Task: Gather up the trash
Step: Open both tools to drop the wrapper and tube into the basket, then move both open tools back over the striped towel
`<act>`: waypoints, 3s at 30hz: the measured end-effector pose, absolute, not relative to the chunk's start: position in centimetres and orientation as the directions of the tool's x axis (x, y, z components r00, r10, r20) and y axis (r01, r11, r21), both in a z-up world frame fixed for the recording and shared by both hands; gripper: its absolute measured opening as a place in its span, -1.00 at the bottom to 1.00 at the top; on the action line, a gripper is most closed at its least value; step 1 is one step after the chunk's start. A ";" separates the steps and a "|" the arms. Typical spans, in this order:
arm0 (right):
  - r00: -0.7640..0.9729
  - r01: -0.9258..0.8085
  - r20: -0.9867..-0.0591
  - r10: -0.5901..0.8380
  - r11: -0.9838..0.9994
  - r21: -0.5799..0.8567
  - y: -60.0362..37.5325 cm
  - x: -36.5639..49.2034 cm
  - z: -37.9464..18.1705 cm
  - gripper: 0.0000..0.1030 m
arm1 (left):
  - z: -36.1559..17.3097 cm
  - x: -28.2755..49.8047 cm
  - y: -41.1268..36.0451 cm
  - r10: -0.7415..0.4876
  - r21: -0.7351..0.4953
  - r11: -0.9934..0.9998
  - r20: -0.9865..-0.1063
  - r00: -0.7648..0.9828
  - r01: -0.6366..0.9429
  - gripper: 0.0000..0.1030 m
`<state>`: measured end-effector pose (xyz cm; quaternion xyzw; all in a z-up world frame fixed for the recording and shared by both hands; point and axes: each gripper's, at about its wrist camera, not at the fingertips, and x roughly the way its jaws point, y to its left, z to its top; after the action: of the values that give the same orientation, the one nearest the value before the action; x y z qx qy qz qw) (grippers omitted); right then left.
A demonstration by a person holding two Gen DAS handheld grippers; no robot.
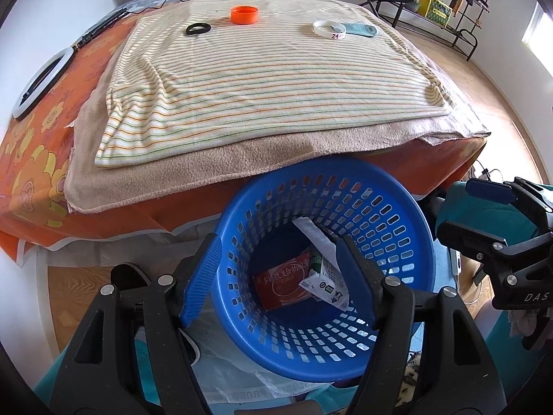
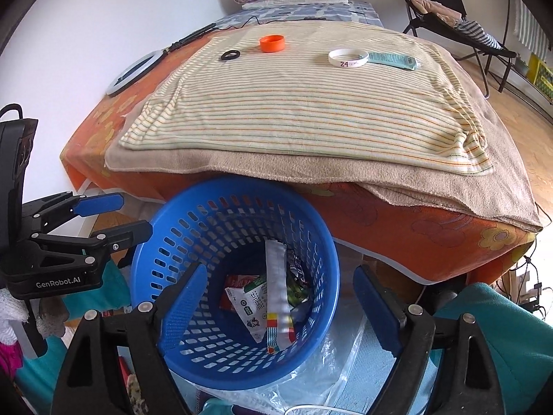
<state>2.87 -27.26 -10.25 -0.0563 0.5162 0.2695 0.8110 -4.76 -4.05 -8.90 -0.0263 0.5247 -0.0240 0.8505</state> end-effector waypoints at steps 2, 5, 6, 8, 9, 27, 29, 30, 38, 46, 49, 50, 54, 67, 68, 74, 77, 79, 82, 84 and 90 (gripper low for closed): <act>0.331 -0.498 -0.866 0.374 0.849 0.177 -27.2 2.8 -10.1 0.71 | -8.8 -4.7 -4.1 -0.064 -0.066 0.998 -0.889 0.453 0.012 0.37; 0.341 -0.502 -0.864 0.370 0.849 0.165 -27.2 2.7 -9.8 0.71 | -8.5 -4.8 -4.0 -0.069 -0.072 0.997 -0.885 0.460 0.011 0.37; 0.343 -0.501 -0.864 0.368 0.850 0.162 -27.3 2.6 -9.7 0.71 | -8.3 -4.9 -4.0 -0.066 -0.070 0.998 -0.883 0.464 0.010 0.37; 0.345 -0.500 -0.862 0.371 0.850 0.166 -27.4 2.5 -9.4 0.71 | -8.2 -4.9 -3.9 -0.061 -0.066 0.998 -0.881 0.469 0.006 0.37; 0.345 -0.501 -0.860 0.376 0.849 0.170 -27.4 2.5 -9.3 0.71 | -8.2 -5.0 -3.9 -0.061 -0.067 0.998 -0.881 0.470 0.002 0.37; 0.399 -0.533 -0.830 0.389 0.835 0.135 -27.0 2.1 -7.4 0.68 | -7.8 -4.6 -3.1 -0.053 -0.080 0.996 -0.875 0.481 -0.034 0.37; 0.395 -0.538 -0.830 0.393 0.832 0.138 -27.0 2.2 -7.3 0.67 | -7.6 -4.4 -3.1 -0.055 -0.082 0.996 -0.874 0.483 -0.036 0.37; 0.395 -0.537 -0.830 0.394 0.832 0.139 -27.0 2.2 -7.3 0.67 | -7.5 -4.3 -3.1 -0.055 -0.083 0.996 -0.873 0.485 -0.037 0.37; 0.396 -0.521 -0.832 0.388 0.841 0.144 -27.4 3.2 -6.2 0.67 | -5.7 -2.8 -2.8 -0.061 -0.100 0.994 -0.861 0.505 -0.050 0.37; 0.405 -0.483 -0.832 0.380 0.861 0.158 -27.9 5.9 -4.5 0.90 | -3.4 -0.4 -2.4 -0.078 -0.131 0.989 -0.845 0.530 -0.065 0.37; 0.436 -0.486 -0.824 0.362 0.865 0.123 -27.7 6.7 -3.9 0.90 | -2.5 0.6 -2.5 -0.075 -0.121 0.991 -0.839 0.539 -0.050 0.37; 0.445 -0.490 -0.821 0.357 0.865 0.110 -27.5 6.9 -3.7 0.91 | -2.1 0.9 -2.5 -0.075 -0.119 0.992 -0.836 0.544 -0.046 0.37; 0.475 -0.502 -0.806 0.354 0.861 0.083 -27.1 8.1 -2.8 0.91 | -0.8 2.1 -1.9 -0.067 -0.115 0.992 -0.823 0.565 -0.049 0.37; 0.522 -0.481 -0.749 0.408 0.866 0.137 -25.8 13.3 -0.4 0.91 | 1.4 5.7 1.7 -0.013 -0.091 0.991 -0.801 0.598 -0.100 0.37; 0.523 -0.480 -0.747 0.411 0.866 0.141 -25.6 13.8 -0.2 0.91 | 1.4 6.0 2.0 -0.011 -0.089 0.991 -0.801 0.598 -0.101 0.37; 0.527 -0.482 -0.745 0.409 0.866 0.134 -24.1 16.9 0.4 0.89 | 1.5 8.3 3.9 -0.024 -0.114 0.988 -0.789 0.613 -0.108 0.37; 0.503 -0.485 -0.765 0.403 0.864 0.136 -23.3 18.6 0.4 0.88 | 1.2 9.6 4.9 -0.024 -0.125 0.984 -0.793 0.609 -0.124 0.37; 0.505 -0.480 -0.771 0.388 0.869 0.122 -22.8 19.5 0.5 0.86 | 1.0 10.4 5.3 -0.017 -0.123 0.984 -0.793 0.608 -0.132 0.37; 0.521 -0.478 -0.766 0.378 0.872 0.105 -21.9 20.6 0.9 0.85 | 0.8 11.4 6.1 -0.017 -0.132 0.981 -0.794 0.607 -0.146 0.37; 0.536 -0.471 -0.755 0.377 0.876 0.103 -21.6 21.1 1.1 0.85 | 0.6 12.0 6.5 -0.021 -0.139 0.979 -0.795 0.607 -0.149 0.37; 0.533 -0.477 -0.746 0.399 0.870 0.125 -20.4 22.9 1.0 0.79 | 0.0 14.0 7.2 -0.030 -0.140 0.981 -0.799 0.600 -0.137 0.37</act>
<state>22.89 -20.38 0.98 -0.0471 0.4131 0.2505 0.8743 14.04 7.25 0.05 -0.0935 0.4461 0.0299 0.8896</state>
